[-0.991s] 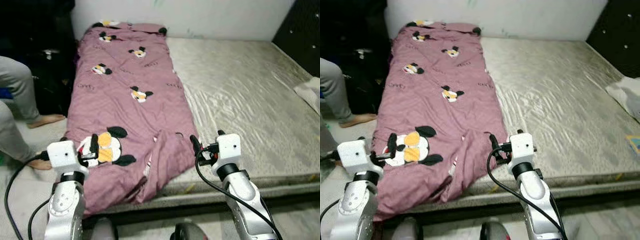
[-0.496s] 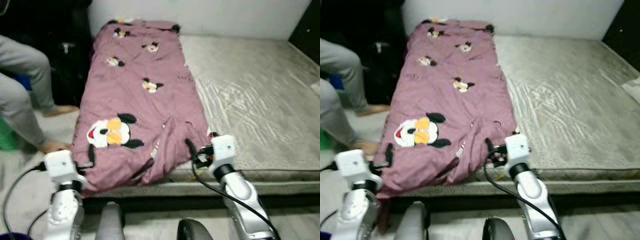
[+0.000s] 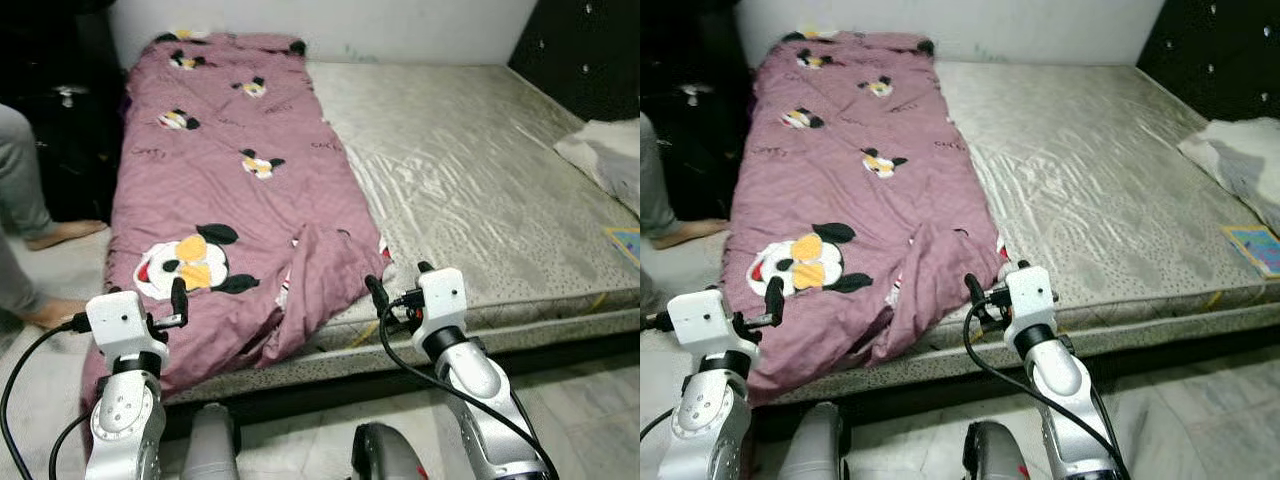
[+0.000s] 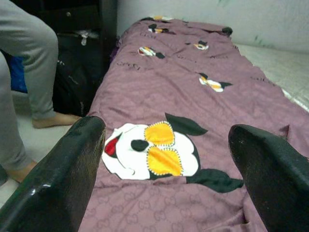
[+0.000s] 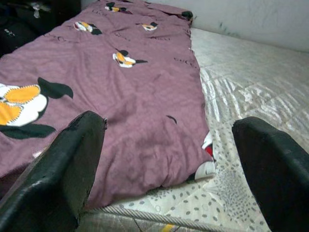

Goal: Clean up the room

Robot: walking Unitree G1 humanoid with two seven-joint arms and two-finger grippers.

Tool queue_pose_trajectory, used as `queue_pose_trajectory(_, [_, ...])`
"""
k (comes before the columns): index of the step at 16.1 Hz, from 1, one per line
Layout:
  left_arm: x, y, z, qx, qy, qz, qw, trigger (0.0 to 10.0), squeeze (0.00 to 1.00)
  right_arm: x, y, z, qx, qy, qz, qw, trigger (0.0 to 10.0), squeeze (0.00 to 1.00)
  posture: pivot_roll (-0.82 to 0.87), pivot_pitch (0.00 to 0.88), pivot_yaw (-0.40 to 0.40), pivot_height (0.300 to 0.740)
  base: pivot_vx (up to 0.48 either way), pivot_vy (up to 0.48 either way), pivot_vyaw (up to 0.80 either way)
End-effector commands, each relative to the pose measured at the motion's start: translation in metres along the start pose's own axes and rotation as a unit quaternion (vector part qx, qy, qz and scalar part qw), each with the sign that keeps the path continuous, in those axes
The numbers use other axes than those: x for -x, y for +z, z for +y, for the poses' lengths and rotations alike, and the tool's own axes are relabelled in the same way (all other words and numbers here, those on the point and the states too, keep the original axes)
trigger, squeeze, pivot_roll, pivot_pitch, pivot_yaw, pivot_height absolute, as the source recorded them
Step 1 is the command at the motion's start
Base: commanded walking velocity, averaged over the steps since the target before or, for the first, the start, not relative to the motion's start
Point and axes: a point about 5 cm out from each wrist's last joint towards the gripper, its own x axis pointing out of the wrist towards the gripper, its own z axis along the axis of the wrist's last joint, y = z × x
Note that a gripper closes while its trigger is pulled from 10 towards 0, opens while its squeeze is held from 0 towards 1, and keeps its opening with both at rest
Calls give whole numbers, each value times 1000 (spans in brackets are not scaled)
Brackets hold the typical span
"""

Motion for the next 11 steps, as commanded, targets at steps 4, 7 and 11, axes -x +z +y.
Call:
queue_pose_trajectory(4, [-2,-2,-3,-5,0,4,1000,10000,0,-2,-1,0,1,10,5,1000,10000,0,-38,112,-81,559,0,0,0])
queue_pose_trajectory(7, [-3,0,-4,-3,0,-3,1000,10000,0,-4,-2,1,3,14,8,1000,10000,0,-39,111,-83,559,0,0,0])
queue_pose_trajectory(11, [-3,1,-5,-2,-4,-8,1000,10000,0,-5,0,7,21,36,1,999,10000,0,-39,112,-82,559,0,0,200])
